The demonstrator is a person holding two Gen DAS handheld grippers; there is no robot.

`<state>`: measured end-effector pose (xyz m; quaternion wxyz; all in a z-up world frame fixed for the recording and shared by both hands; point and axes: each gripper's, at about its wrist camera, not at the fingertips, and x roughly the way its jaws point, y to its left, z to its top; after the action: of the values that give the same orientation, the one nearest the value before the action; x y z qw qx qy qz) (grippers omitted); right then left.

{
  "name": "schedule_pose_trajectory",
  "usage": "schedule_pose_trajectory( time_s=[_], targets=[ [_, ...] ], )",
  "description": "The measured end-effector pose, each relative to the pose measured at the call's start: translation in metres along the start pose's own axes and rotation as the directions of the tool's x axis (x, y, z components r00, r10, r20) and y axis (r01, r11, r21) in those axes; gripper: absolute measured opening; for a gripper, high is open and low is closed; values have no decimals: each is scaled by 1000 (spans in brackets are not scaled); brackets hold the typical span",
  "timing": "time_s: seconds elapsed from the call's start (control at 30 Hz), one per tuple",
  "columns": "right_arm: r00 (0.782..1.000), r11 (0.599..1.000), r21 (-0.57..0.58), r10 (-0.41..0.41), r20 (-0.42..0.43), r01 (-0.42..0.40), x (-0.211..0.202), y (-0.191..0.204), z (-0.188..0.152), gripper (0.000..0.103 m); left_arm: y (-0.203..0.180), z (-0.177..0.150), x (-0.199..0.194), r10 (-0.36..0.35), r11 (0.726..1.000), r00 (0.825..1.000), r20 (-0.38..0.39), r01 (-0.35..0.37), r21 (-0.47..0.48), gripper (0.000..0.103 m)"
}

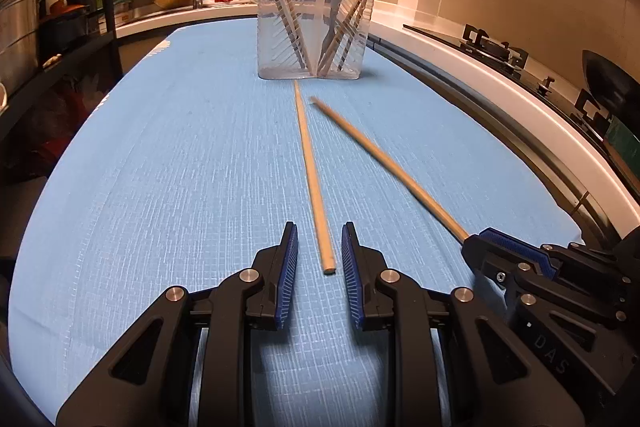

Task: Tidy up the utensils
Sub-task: 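Lower both open grippers to the last two wooden chopsticks on the cloth, then grasp a wooden chopstick with the left gripper while the right gripper grasps the other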

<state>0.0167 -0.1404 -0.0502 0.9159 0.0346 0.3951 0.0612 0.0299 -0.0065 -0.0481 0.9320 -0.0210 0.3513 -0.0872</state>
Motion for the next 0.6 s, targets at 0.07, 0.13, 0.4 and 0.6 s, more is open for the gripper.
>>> schedule_pose_trajectory(
  time_s=[0.07, 0.13, 0.4, 0.6],
  targets=[
    [1000, 1000, -2, 3, 3, -3, 0, 2, -1, 6, -1, 0, 0, 6, 1000, 1000, -1, -6, 3, 23],
    [1000, 1000, -4, 3, 6, -3, -1, 2, -1, 6, -1, 0, 1, 20, 1000, 1000, -3, -20, 7, 17],
    [1000, 1000, 30, -9, 26, 9, 0, -1, -3, 7, 20, -8, -12, 116, 990, 993, 6, -115, -76, 7],
    [999, 999, 17, -29, 32, 28, -4, 3, -8, 12, 19, -17, -19, 141, 987, 989, 34, -138, -78, 7]
  ],
)
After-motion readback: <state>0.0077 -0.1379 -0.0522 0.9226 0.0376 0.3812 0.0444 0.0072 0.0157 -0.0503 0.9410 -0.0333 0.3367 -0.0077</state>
